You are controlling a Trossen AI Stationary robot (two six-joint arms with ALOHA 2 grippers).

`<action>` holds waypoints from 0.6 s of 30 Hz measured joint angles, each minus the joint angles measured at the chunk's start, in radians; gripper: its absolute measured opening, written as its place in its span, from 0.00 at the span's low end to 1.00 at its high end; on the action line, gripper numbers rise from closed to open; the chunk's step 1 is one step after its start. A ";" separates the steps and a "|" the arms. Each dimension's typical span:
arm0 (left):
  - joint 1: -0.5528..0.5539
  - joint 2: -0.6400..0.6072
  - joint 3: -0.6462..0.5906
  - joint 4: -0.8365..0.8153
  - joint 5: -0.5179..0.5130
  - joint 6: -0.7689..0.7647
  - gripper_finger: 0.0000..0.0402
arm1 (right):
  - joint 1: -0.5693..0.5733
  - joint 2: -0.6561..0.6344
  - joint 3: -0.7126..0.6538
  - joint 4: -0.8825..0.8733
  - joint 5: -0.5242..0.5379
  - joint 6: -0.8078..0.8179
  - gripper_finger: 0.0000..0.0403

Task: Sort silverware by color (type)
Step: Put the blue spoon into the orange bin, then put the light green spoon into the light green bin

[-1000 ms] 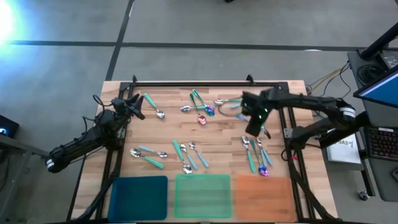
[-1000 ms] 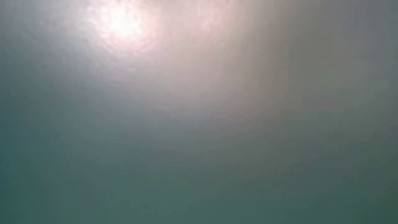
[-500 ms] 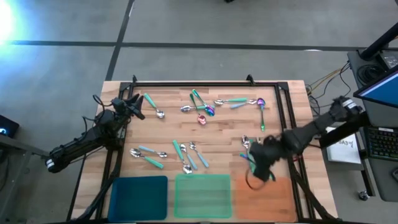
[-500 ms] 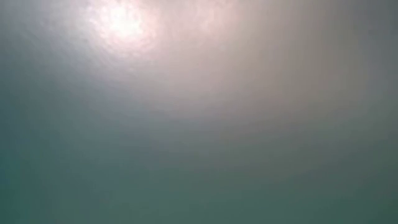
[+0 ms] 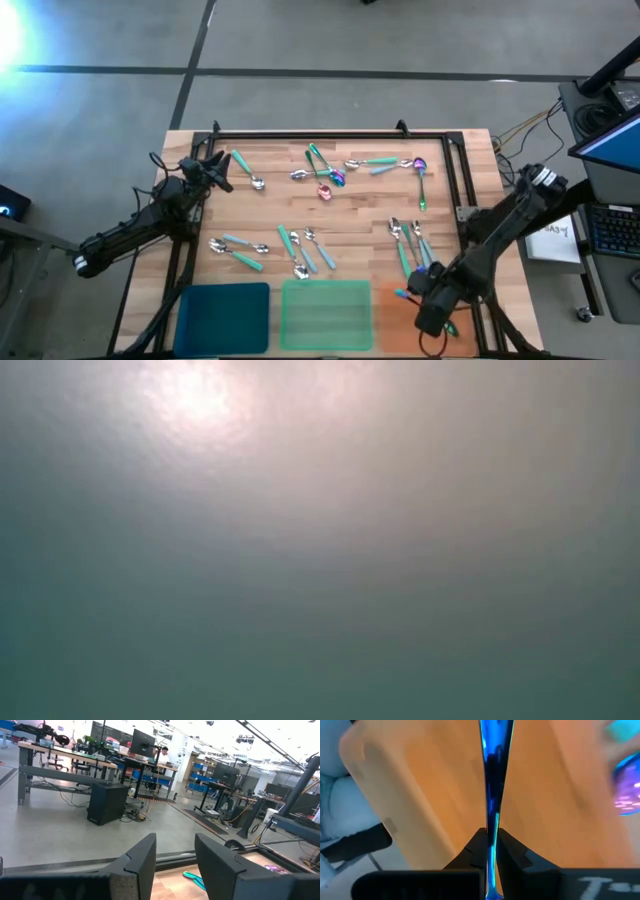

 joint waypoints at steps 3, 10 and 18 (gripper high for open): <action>0.000 0.000 0.000 0.000 0.000 0.000 0.30 | -0.003 0.051 0.000 0.032 -0.016 0.056 0.04; 0.000 0.000 0.000 0.000 0.000 0.000 0.30 | -0.003 0.123 0.000 0.049 -0.144 0.075 0.17; 0.000 0.000 0.000 -0.001 0.000 0.000 0.30 | -0.005 0.108 0.000 0.046 -0.151 0.068 0.28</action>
